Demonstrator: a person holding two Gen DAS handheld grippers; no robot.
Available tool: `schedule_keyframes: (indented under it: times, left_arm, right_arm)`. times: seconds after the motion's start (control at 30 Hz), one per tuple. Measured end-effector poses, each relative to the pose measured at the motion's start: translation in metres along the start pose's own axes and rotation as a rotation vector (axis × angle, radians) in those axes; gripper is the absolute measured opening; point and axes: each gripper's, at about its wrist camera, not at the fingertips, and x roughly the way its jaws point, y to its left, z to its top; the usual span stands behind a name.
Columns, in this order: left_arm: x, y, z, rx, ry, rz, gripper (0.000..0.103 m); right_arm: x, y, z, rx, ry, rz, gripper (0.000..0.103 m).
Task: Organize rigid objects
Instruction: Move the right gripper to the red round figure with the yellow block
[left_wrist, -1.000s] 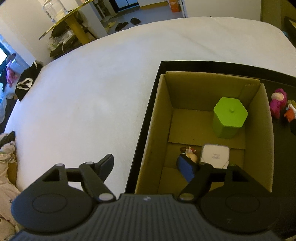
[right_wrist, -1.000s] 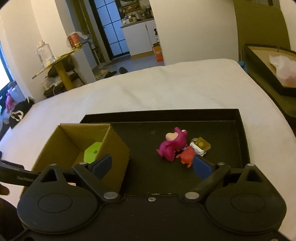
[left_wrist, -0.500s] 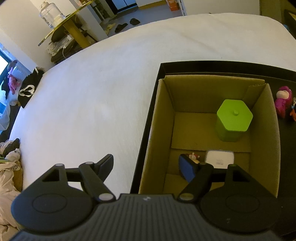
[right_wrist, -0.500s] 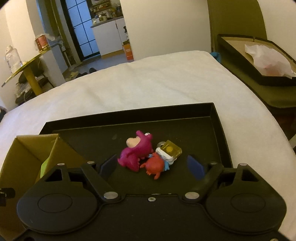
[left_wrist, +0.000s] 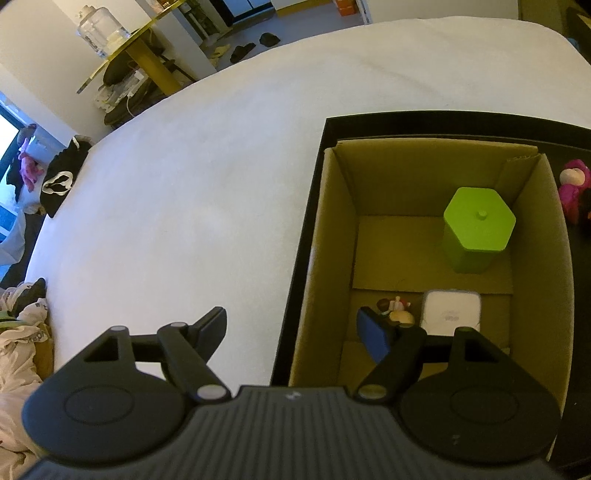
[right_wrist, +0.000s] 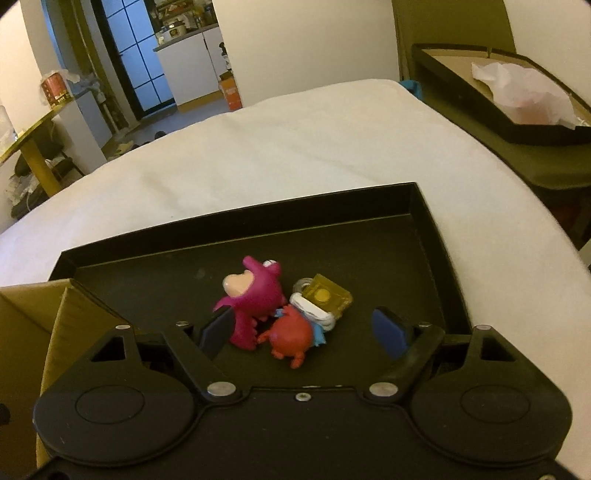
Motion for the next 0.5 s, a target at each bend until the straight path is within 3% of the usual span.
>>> schedule_keyframes:
  times: [0.13,0.17,0.23,0.3,0.5]
  left_arm:
    - [-0.003,0.003,-0.003,0.009,-0.014,0.010,0.076]
    - [-0.004,0.004,-0.003,0.010,-0.016,0.009,0.076]
    - [-0.004,0.004,-0.004,0.009,-0.015,0.009,0.076]
    - [-0.004,0.005,-0.005,0.007,-0.013,0.006,0.076]
    - [-0.006,0.004,-0.009,0.005,-0.013,-0.015,0.076]
  right_arm:
    - [0.008,0.004,-0.001,-0.023,0.017,-0.022,0.080]
    - [0.010,0.004,-0.002,-0.021,0.027,-0.030,0.075]
    - [0.012,0.003,-0.004,-0.029,0.045,-0.053,0.064]
    - [0.011,0.002,-0.006,-0.027,0.049,-0.069,0.041]
    - [0.003,0.000,-0.010,-0.037,0.065,-0.050,0.037]
